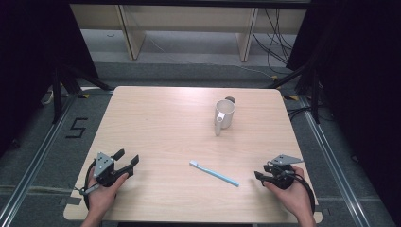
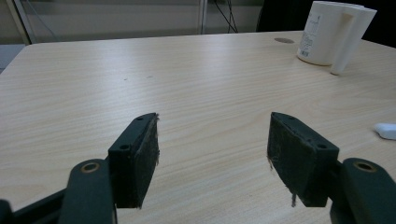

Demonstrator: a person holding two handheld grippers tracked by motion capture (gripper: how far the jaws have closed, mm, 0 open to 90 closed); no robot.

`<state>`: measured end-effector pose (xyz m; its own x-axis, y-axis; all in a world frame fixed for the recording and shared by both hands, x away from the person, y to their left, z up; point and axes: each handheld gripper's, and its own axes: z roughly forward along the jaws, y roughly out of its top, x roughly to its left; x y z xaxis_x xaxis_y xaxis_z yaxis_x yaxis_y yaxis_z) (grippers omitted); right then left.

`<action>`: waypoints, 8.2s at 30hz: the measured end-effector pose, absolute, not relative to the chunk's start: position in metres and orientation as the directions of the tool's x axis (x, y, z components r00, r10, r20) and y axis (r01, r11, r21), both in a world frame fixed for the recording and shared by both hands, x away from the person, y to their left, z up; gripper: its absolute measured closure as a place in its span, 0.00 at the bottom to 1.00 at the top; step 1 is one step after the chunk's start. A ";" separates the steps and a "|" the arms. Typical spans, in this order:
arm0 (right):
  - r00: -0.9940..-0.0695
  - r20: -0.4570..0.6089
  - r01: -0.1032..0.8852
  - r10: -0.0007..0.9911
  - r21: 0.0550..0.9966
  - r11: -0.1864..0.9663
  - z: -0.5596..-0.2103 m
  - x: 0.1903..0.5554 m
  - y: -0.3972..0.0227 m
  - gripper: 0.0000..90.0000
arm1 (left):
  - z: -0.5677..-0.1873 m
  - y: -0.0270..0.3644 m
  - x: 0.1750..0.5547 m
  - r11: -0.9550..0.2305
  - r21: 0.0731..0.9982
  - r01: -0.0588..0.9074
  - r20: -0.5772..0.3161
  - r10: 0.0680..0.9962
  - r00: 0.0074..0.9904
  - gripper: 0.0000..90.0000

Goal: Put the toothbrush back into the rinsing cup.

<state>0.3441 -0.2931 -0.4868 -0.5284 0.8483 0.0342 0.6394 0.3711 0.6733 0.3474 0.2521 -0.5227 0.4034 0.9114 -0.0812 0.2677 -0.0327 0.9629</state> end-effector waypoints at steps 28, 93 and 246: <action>-0.634 0.037 0.700 0.772 0.453 0.553 -0.437 0.361 -0.290 0.59 | -0.523 0.248 0.348 -0.042 0.961 0.272 -0.077 0.907 0.413 0.37; -0.875 -0.008 0.483 0.485 0.081 0.872 -0.432 0.406 -0.197 0.68 | -0.523 0.246 0.350 -0.039 0.965 0.261 -0.080 0.899 0.430 0.36; -0.943 0.028 0.331 0.331 -0.002 0.944 -0.468 0.425 -0.103 0.94 | -0.523 0.246 0.351 -0.035 0.964 0.263 -0.086 0.896 0.437 0.36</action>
<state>0.4251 -0.1032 -0.4684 -0.9432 0.3312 0.0277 0.3312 0.9435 -0.0021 0.3509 0.2460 -0.5234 0.4366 0.8955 -0.0861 0.2625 -0.0352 0.9643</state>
